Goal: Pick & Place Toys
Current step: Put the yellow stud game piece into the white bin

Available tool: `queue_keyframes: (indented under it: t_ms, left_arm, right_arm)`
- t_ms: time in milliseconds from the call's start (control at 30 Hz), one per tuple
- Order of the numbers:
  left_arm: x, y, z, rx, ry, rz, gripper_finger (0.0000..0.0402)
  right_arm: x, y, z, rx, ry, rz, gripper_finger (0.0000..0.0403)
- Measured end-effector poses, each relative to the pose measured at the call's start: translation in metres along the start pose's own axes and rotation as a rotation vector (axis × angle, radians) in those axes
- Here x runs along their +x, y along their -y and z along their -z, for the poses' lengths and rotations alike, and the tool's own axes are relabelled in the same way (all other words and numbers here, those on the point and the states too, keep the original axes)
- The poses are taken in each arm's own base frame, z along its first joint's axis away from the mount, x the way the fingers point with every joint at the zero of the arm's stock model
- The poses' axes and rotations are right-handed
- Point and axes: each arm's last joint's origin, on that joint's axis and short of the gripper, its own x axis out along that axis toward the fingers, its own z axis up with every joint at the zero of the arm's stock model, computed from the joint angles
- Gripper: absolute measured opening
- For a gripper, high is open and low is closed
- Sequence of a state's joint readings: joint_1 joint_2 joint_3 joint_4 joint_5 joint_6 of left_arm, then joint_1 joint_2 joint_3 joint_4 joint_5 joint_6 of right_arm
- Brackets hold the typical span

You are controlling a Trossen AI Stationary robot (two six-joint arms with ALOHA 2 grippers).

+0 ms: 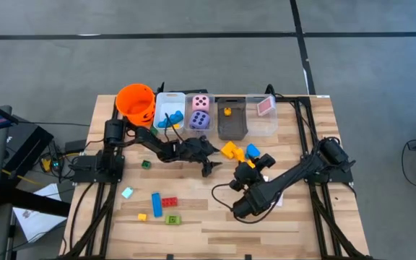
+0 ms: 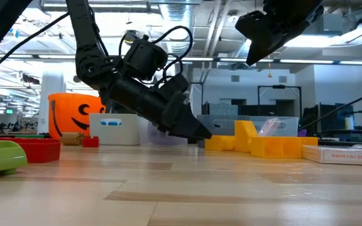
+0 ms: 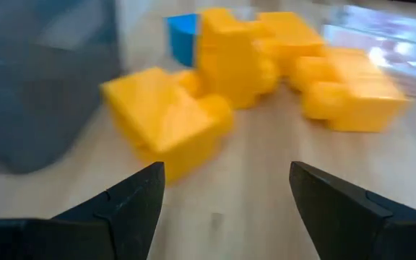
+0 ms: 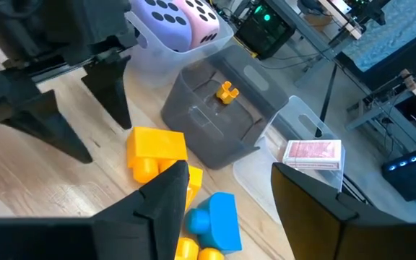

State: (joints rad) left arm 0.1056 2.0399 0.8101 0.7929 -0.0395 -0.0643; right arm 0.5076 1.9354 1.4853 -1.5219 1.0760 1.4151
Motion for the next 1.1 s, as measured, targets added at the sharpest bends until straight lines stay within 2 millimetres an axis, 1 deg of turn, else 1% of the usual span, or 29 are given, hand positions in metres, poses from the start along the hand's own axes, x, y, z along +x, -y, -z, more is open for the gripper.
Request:
queue_keyframes:
  t_ms: [67,333,500,633,733,800,967,1100]
  left_arm:
    - [0.0,-0.002,0.0,-0.001,0.003,-0.043,0.0288]
    - [0.001,0.0,-0.002,-0.001,0.01,-0.006,0.0288]
    - [0.012,0.0,-0.009,-0.003,0.044,-0.016,0.0288]
    - [0.025,0.002,0.0,0.0,-0.012,0.024,0.0288]
    - [0.03,0.003,0.006,-0.001,-0.036,0.063,0.0288]
    - [0.031,0.003,0.008,0.001,-0.042,0.069,0.0288]
    - [0.03,0.003,0.007,0.002,-0.024,0.071,0.0283]
    - [0.03,0.008,0.007,0.006,-0.016,0.089,0.0258]
  right_arm:
    - [0.0,0.0,0.0,0.0,0.0,0.0,0.0195]
    - [0.0,0.0,0.0,0.0,0.003,0.0,0.0195]
    - [0.0,0.0,-0.001,0.005,0.016,0.0,0.0195]
    - [0.0,-0.001,-0.001,0.009,0.023,-0.001,0.0195]
    - [-0.001,-0.001,0.0,0.011,0.024,-0.005,0.0195]
    - [-0.002,-0.001,0.0,0.01,0.027,-0.01,0.0195]
    - [-0.005,-0.002,0.001,0.009,0.031,-0.018,0.0195]
    - [-0.005,-0.002,0.001,0.011,0.031,-0.017,0.0195]
